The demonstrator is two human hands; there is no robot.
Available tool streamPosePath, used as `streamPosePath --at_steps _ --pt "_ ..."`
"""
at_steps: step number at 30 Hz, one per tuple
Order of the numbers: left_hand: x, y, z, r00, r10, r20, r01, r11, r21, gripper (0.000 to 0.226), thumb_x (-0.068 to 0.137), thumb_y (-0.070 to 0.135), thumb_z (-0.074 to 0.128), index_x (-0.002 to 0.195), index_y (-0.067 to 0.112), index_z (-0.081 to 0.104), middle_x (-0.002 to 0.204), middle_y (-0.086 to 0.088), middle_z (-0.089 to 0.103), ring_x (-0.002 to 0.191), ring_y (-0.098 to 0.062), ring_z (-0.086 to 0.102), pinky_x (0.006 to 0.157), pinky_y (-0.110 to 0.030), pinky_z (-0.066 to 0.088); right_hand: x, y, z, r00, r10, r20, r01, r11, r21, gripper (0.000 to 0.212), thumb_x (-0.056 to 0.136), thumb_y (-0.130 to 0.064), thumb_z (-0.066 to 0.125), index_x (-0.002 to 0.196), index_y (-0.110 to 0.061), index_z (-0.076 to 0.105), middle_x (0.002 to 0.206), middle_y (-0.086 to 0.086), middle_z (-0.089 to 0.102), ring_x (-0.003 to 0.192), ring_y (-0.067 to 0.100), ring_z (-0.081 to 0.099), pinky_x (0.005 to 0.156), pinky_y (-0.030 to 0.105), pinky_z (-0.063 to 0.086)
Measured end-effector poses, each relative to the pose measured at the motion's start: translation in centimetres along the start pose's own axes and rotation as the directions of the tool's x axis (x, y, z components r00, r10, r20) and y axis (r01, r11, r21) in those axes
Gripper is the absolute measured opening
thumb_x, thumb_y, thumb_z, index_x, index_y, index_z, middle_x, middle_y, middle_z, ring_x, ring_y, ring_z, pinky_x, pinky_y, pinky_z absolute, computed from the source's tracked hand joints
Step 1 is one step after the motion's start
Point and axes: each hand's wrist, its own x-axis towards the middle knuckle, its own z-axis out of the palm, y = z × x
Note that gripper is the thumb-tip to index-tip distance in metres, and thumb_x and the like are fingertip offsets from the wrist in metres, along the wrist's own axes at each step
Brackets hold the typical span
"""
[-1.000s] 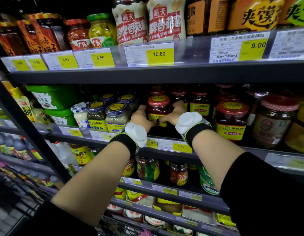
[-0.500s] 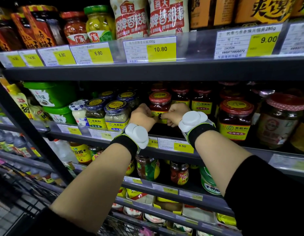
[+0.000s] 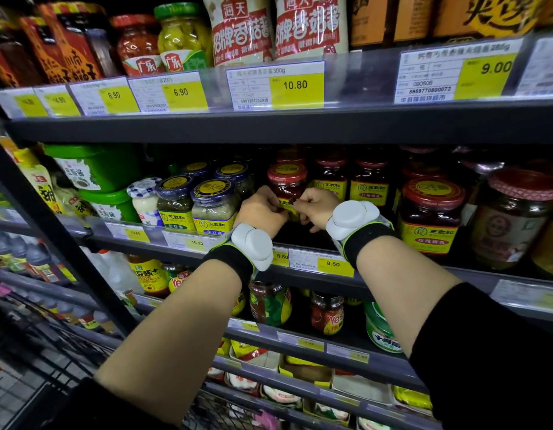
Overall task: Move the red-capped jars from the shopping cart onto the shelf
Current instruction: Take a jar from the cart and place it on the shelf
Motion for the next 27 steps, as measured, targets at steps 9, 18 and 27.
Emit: streamPosePath --at_steps 9,18,27 --pt "-0.4 0.1 0.1 0.988 0.101 -0.116 -0.095 0.994 0.056 0.029 0.075 0.010 0.066 0.099 0.009 0.051 0.118 -0.012 0.044 0.088 -0.032 0.056 0.076 -0.039 0.051 0.9 0.5 0.2 0.986 -0.108 -0.126 0.078 0.971 -0.225 0.020 0.090 -0.021 0.060 0.090 -0.010 0.043 0.094 0.006 0.046 0.085 0.018 0.040 0.051 0.012 0.026" --pt "-0.6 0.4 0.0 0.995 0.056 -0.084 -0.049 0.995 0.088 0.032 0.078 0.007 0.060 0.107 0.008 0.047 0.118 -0.011 0.045 0.097 -0.030 0.052 0.071 -0.030 0.038 0.4 0.1 0.2 0.988 -0.101 -0.119 0.059 0.948 -0.311 0.021 0.091 -0.026 0.058 0.091 -0.015 0.040 0.073 0.003 0.047 0.075 0.021 0.045 0.048 0.028 0.024" --pt "-2.0 1.4 -0.8 0.988 0.125 -0.091 -0.101 0.969 0.227 0.045 0.080 0.007 0.053 0.123 0.003 0.038 0.132 -0.017 0.037 0.114 -0.039 0.048 0.085 -0.045 0.044 -2.1 -3.0 0.9 0.993 0.013 -0.118 -0.048 0.955 -0.293 0.049 0.090 -0.023 0.057 0.132 -0.007 0.038 0.122 0.013 0.057 0.111 0.029 0.055 0.072 0.024 0.037"
